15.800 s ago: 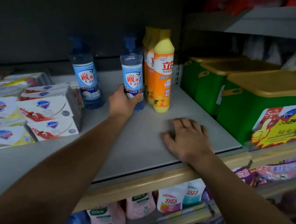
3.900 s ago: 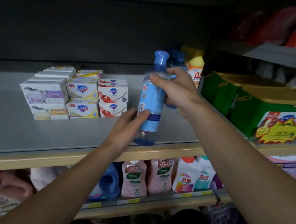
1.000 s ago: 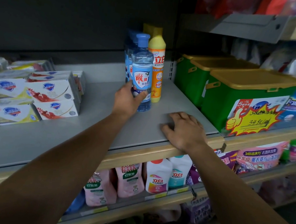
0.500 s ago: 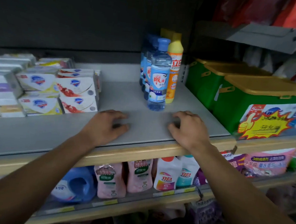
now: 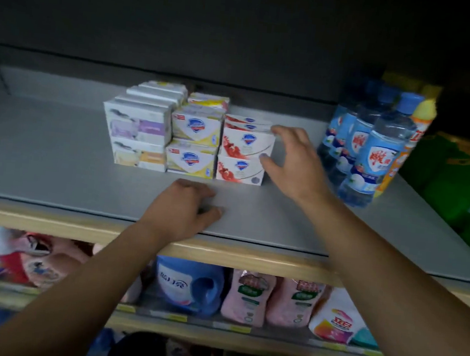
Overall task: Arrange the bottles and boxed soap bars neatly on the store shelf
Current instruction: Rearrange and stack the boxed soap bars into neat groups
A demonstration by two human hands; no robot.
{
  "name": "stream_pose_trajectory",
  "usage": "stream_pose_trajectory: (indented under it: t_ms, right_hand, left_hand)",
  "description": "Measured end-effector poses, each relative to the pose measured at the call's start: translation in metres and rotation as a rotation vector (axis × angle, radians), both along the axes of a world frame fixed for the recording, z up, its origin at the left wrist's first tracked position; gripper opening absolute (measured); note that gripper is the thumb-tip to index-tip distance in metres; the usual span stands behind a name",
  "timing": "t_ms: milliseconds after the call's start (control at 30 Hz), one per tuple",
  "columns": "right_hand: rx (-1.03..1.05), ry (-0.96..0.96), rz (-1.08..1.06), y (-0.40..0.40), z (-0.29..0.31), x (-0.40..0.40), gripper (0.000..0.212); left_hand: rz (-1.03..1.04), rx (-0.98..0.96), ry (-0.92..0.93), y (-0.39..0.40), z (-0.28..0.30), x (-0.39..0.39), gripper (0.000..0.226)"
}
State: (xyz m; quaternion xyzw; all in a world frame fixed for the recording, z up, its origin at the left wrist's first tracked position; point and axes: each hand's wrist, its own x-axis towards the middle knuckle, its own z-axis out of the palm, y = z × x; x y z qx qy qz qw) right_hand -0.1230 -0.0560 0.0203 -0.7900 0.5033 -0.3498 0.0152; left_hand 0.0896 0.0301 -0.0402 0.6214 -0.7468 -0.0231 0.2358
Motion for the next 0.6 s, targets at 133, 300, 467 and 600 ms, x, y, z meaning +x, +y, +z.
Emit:
stream_pose_trajectory:
  t_ms: [133, 300, 467, 600]
  right_hand:
    - [0.061, 0.135, -0.097, -0.022, 0.005, 0.015, 0.068]
    - [-0.106, 0.164, -0.138, -0.021, -0.008, 0.022, 0.061]
    - [-0.191, -0.023, -0.06, -0.005, -0.009, 0.026, 0.051]
    - [-0.107, -0.236, 0.091, 0.025, -0.014, 0.025, 0.056]
  left_hand:
    - [-0.001, -0.049, -0.017, -0.004, -0.006, 0.002, 0.047]
    - [0.02, -0.057, -0.03, -0.008, -0.012, 0.003, 0.041]
    - [0.007, 0.011, 0.156, -0.009, -0.008, 0.005, 0.048]
    - [-0.03, 0.084, 0.78, -0.007, 0.003, 0.008, 0.057]
